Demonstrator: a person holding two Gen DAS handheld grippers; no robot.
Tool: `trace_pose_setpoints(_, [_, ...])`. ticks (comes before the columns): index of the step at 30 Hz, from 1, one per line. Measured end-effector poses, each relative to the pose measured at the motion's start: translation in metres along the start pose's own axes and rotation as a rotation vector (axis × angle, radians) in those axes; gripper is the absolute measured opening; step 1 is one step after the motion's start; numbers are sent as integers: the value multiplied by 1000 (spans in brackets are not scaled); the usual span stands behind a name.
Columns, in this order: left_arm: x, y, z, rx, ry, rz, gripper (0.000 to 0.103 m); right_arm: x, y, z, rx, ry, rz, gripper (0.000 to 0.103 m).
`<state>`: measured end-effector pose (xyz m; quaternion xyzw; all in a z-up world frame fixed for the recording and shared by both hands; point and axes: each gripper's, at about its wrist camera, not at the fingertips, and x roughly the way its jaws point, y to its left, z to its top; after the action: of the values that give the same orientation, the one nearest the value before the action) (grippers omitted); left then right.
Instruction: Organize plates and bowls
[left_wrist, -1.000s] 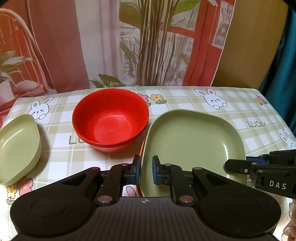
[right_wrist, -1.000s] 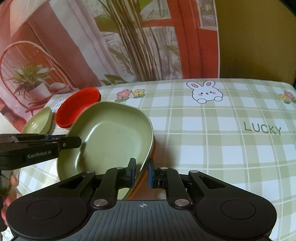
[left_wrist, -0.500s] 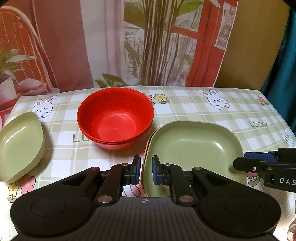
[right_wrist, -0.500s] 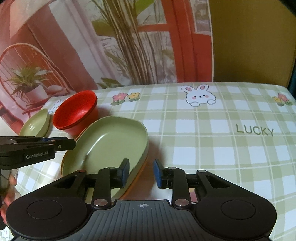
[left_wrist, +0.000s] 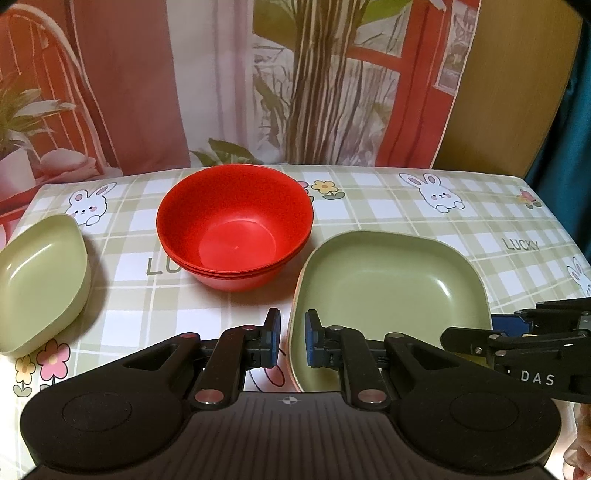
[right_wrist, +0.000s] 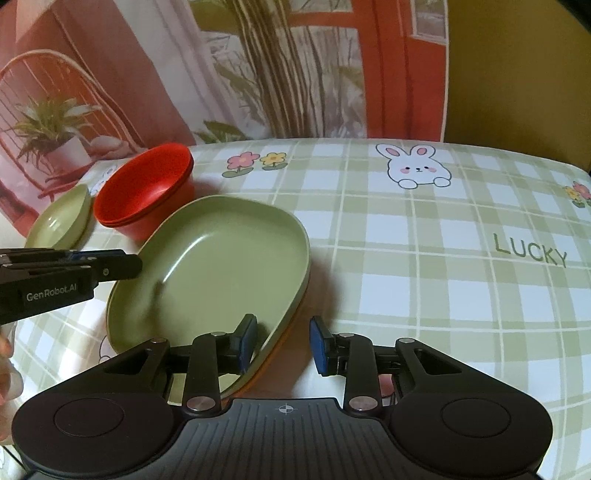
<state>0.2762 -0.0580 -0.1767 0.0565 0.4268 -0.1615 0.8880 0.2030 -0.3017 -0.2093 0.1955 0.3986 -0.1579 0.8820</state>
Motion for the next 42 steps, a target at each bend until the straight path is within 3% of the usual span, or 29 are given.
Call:
trace_pose_setpoints(8, [0, 2, -2, -10, -1, -4, 15, 6, 9, 3, -50, 3, -12, 31])
trace_pose_setpoints(13, [-6, 5, 0, -16, -15, -14, 15, 5, 6, 3, -3, 9, 1, 31])
trace_pose_setpoints(23, [-58, 53, 10, -60, -113, 10, 15, -30, 9, 24, 25, -94, 17, 32])
trace_pose_setpoints(33, [-111, 150, 12, -177, -215, 177, 16, -37, 86, 70, -143, -141, 108, 32])
trace_pose_setpoints(38, [-115, 198, 4, -257, -228, 248, 28, -15, 140, 89, -238, -127, 159, 32])
trace_pose_setpoints(42, [-105, 227, -6, -318, -213, 271, 28, 10, 186, 103, -324, -112, 200, 31])
